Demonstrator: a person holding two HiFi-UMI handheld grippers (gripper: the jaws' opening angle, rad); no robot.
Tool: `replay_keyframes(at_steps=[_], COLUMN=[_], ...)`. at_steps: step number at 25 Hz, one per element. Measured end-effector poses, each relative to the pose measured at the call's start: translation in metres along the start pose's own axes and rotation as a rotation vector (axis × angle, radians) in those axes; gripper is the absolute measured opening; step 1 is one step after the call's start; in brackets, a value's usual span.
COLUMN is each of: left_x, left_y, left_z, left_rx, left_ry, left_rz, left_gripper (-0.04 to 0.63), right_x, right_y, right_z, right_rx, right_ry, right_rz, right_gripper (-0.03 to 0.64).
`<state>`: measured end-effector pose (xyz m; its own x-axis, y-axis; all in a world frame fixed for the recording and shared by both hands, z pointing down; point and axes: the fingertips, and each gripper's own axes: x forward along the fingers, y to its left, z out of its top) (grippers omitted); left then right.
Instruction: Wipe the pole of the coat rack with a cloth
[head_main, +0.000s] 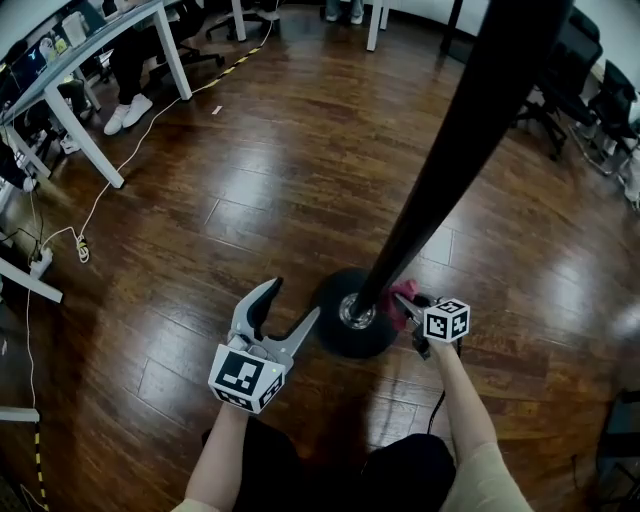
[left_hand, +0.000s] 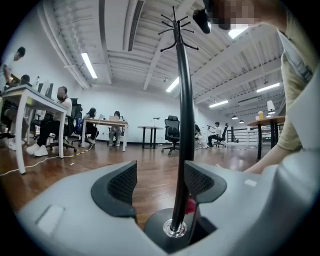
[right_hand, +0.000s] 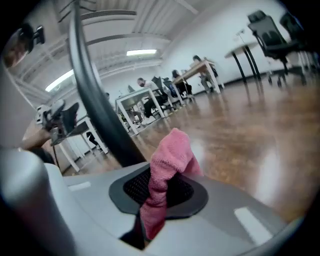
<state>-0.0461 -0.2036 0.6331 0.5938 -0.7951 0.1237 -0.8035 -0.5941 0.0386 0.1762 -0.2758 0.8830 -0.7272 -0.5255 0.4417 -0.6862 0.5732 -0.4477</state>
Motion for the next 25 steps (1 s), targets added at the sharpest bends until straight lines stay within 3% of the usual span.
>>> replay_keyframes(at_steps=[5,8,10,14,17,20,22,25], left_x=[0.023,0.025,0.026,0.042,0.043,0.035,0.037,0.045], left_y=[0.011,0.002,0.001,-0.003,0.005,0.005,-0.003,-0.018], left_z=[-0.018,-0.03,-0.03,-0.015,0.007,0.003,-0.02,-0.042], left_rx=[-0.07,0.008,0.006,0.011,0.002,-0.057,-0.049,0.007], left_ry=[-0.044,-0.016,-0.027,-0.051,-0.095,-0.13,-0.087,-0.025], left_rz=[0.015,-0.046,-0.086,-0.204,-0.199,-0.188,-0.206,-0.233], left_gripper=[0.264,0.264,0.262,0.244,0.244,0.244,0.247,0.252], right_x=[-0.12,-0.172,-0.202,-0.243,-0.259,-0.273,-0.28,-0.277], right_y=[0.102,0.185,0.232,0.312,0.354,0.4,0.436,0.47], right_z=[0.139,0.215,0.264,0.354,0.403,0.453,0.484,0.524], right_rx=[-0.512,-0.774,-0.914,-1.135,-1.319,-1.597,-1.782,-1.957], right_ry=[-0.157,-0.246,-0.316,-0.43,-0.428,-0.421,-0.439,-0.402], right_rz=[-0.056,-0.074,-0.13,-0.285,-0.426,-0.618,-0.729,-0.853], right_gripper=[0.052,0.052,0.054,0.054,0.052,0.052,0.052,0.052])
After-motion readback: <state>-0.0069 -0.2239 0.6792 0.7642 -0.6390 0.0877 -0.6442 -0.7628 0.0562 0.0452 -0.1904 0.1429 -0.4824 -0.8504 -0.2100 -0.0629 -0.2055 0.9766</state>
